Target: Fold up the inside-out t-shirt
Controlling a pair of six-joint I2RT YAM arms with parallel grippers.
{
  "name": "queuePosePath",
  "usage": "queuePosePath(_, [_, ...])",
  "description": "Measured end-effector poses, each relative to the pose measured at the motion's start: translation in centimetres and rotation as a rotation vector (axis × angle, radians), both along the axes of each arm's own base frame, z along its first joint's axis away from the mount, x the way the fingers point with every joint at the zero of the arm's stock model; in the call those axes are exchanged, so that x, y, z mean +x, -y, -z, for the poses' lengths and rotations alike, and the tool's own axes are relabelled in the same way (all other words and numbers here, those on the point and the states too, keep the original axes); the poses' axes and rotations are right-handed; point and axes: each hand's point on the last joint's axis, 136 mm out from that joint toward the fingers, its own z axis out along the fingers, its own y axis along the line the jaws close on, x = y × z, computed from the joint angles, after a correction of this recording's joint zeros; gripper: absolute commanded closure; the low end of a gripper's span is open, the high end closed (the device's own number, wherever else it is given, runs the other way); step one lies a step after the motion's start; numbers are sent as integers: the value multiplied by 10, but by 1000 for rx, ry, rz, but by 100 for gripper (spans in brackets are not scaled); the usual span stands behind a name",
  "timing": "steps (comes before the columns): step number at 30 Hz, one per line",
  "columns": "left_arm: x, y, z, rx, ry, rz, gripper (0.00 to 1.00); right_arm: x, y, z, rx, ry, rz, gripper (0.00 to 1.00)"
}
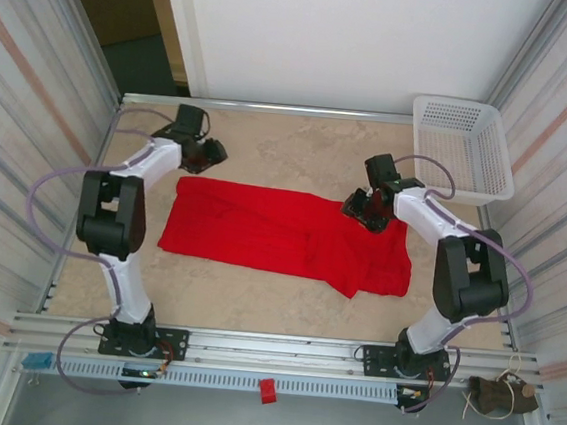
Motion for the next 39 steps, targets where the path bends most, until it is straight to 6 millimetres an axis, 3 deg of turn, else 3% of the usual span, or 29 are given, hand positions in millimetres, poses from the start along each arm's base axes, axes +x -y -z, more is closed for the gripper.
queuePosePath(3, [-20, 5, 33, -18, -76, -12, 56, -8, 0, -19, -16, 32, -13, 50])
queuePosePath(6, [-41, -11, 60, -18, -155, -61, 56, -16, 8, -32, -44, 64, -9, 43])
queuePosePath(9, [-40, -32, 56, -31, -135, -108, 56, -25, 29, -33, -81, 64, 24, 34])
queuePosePath(14, [-39, -82, 49, -17, -120, -197, 55, -41, 79, -11, -154, -12, 125, 13])
queuePosePath(16, [-39, -92, 43, -10, -113, -205, 55, -44, 88, -6, -167, -30, 137, 6])
queuePosePath(19, [-36, -84, 24, -22, -73, -174, 55, -44, 94, -4, -168, -31, 128, 4])
queuePosePath(21, [-34, -66, 4, -43, -30, -128, 55, -42, 95, -2, -167, -34, 121, 3])
queuePosePath(23, [-35, -32, -20, -71, 26, -51, 54, -41, 98, 2, -161, -43, 121, 3])
queuePosePath(28, [-61, 99, -62, -175, 131, 230, 54, -37, 111, 12, -135, -61, 165, 3])
queuePosePath(31, [-91, 173, -64, -241, 136, 387, 55, -37, 115, 20, -119, -82, 179, 4])
queuePosePath(34, [-115, 225, -53, -299, 115, 490, 56, -37, 113, 28, -97, -102, 178, 4])
queuePosePath(39, [-134, 266, -20, -337, 54, 542, 57, -40, 111, 36, -77, -123, 175, 3])
